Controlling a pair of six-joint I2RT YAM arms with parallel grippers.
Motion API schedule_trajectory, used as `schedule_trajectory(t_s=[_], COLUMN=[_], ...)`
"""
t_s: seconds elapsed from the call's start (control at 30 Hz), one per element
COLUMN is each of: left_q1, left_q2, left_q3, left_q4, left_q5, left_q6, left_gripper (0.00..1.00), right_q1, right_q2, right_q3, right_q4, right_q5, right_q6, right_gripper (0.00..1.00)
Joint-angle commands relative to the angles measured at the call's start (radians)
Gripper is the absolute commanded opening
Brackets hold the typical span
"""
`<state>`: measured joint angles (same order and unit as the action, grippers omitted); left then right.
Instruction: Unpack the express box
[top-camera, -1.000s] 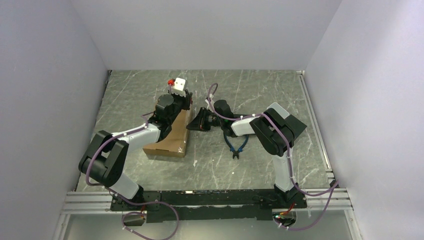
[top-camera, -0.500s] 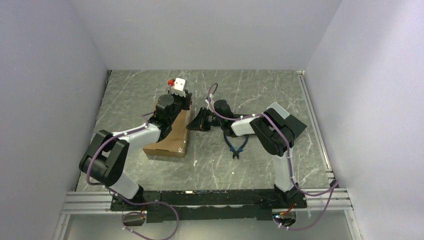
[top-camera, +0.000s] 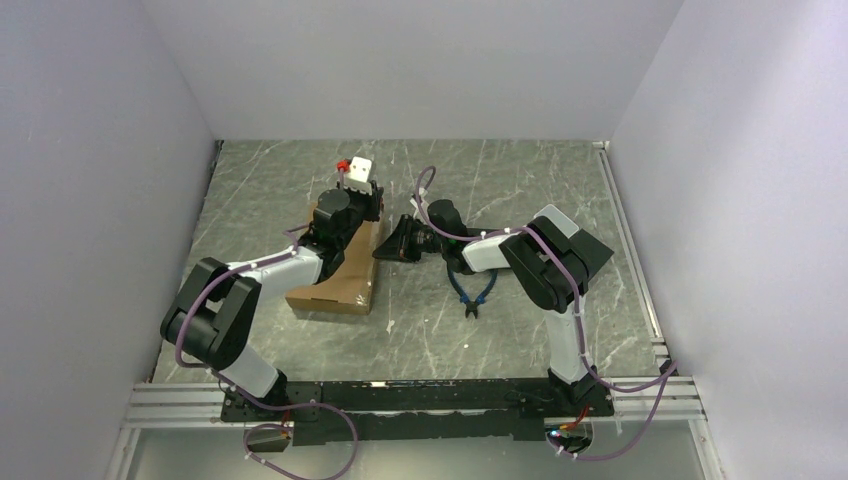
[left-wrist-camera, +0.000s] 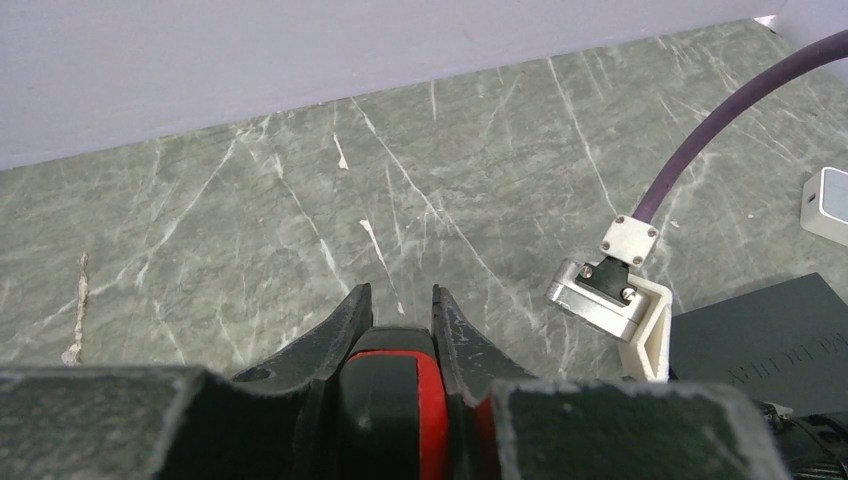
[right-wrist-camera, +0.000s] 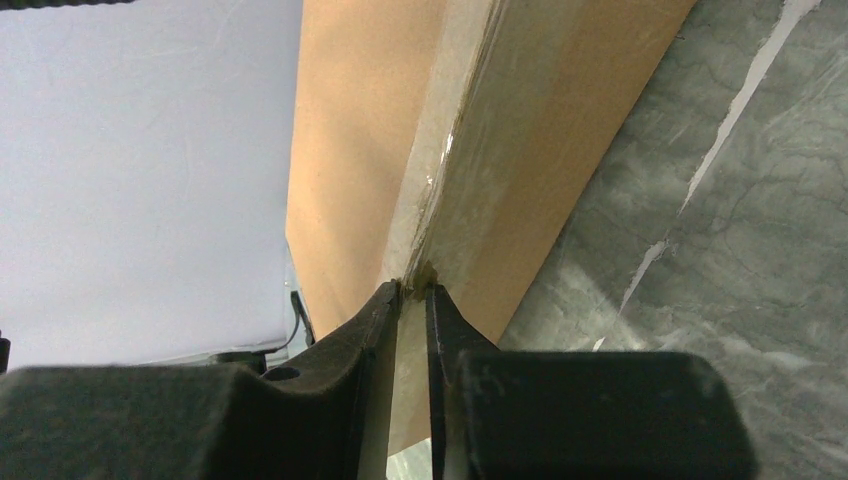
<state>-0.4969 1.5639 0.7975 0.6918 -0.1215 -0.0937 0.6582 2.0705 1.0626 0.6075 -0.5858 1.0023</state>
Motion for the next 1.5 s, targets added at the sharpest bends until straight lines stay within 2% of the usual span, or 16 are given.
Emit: schedule_trajectory(t_s=[0.0,0.5,0.73,1.07,1.3,1.47], left_q1=[0.003,0.0,-0.045,-0.055,-0.033,-0.01], left_q2=[-0.011,-0.041,-0.097,-0.16,-0.172,-0.131], left_q3=[0.022,-0.024,-0.05,-0.098,0.035,0.043], left_q4=[0.057,0.033,-0.019,-0.042,-0.155,-0.125], left_q5=[-0.024,-0.046,-0.097,-0.123,-0.124,-0.09], left_q6=[0.015,0.029,0.066,0.031,0.001,-0.009], left_gripper=[0.0,0.0,0.0,0.0,0.0,0.0], right_q1=[0.007,0.008,0.009,0.012,0.018,0.018], right_q2=[0.007,0.004,-0.001,-0.02,-0.019,-0.014], right_q3=[-0.013,-0.013,-0.018,-0.026,-0.028,-0.017], right_q4=[0.001,-0.003,-0.005,-0.018,-0.014,-0.017], right_q5=[0.008,0.016,0.024,0.041,0.044,0.042], right_q6=[-0.02,-0.014,-0.01,-0.014,-0.014,-0.016], right_gripper=[0.17,0.16,0.15,0.13,0.13,0.13])
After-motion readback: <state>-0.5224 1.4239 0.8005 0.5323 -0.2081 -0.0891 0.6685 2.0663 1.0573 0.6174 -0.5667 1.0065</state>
